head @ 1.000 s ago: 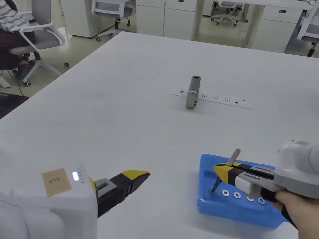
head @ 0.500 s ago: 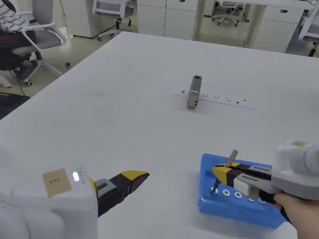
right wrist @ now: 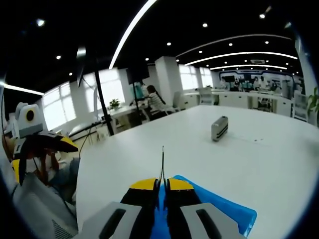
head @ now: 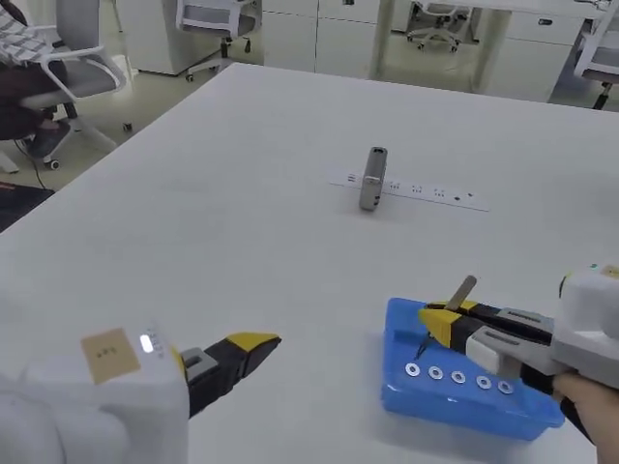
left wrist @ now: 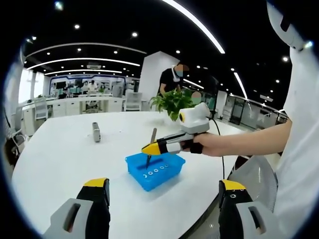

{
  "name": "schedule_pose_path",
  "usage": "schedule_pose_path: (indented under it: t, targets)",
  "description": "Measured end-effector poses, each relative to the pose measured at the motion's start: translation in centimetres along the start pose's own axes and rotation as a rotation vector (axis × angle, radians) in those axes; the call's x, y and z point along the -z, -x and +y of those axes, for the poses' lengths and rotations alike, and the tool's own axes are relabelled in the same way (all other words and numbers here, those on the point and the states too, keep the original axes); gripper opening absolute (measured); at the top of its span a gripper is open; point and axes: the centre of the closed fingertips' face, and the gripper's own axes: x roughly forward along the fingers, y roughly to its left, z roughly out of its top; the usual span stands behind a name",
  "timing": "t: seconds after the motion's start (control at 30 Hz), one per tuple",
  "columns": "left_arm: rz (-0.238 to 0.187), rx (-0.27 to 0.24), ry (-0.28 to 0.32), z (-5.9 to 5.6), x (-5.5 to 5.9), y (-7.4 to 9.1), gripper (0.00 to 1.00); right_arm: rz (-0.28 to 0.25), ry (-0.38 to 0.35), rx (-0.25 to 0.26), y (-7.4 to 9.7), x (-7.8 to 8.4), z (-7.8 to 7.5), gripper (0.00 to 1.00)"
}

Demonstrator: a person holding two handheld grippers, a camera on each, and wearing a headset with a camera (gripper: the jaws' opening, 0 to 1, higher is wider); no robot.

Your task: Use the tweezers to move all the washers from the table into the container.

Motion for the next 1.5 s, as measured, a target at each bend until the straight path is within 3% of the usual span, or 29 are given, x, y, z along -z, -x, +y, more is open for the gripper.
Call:
schedule_pose_path:
  t: [0.23, 0.6, 0.77, 0.9, 1.1, 1.3, 1.5]
  targets:
    - [0.009, -0.008, -0.002, -0.1, 0.1, -0.1, 0.89, -0.032, 0.011, 0.002, 1.4, -0.7, 0.5, 0.03]
    - [0.025, -0.006, -0.032, -0.7, -0.2, 0.9, 0.76, -0.058, 0.049, -0.029, 4.7, -0.7, 2.9, 0.03]
    - [-0.012, 0.019, 0.009, -1.4, -1.0, 1.3, 0.70, -0.029, 0.075, -0.055, 6.1, 0.5, 4.1, 0.03]
    - [-0.017, 0.031, 0.009, -2.0, -1.0, 1.3, 0.67, -0.006, 0.079, -0.080, 7.2, 1.7, 5.3, 0.03]
    - [0.005, 0.109, -0.038, -3.9, -0.7, 0.3, 0.60, 0.024, 0.090, -0.117, 8.2, 3.1, 6.9, 0.04]
    - [0.014, 0.205, -0.076, -5.6, -1.6, -1.1, 0.47, 0.107, 0.191, -0.230, 9.5, 5.0, 9.7, 0.03]
    - [0.027, 0.289, -0.133, -7.0, -2.3, -2.3, 0.36, 0.158, 0.267, -0.236, 10.3, 6.1, 10.8, 0.03]
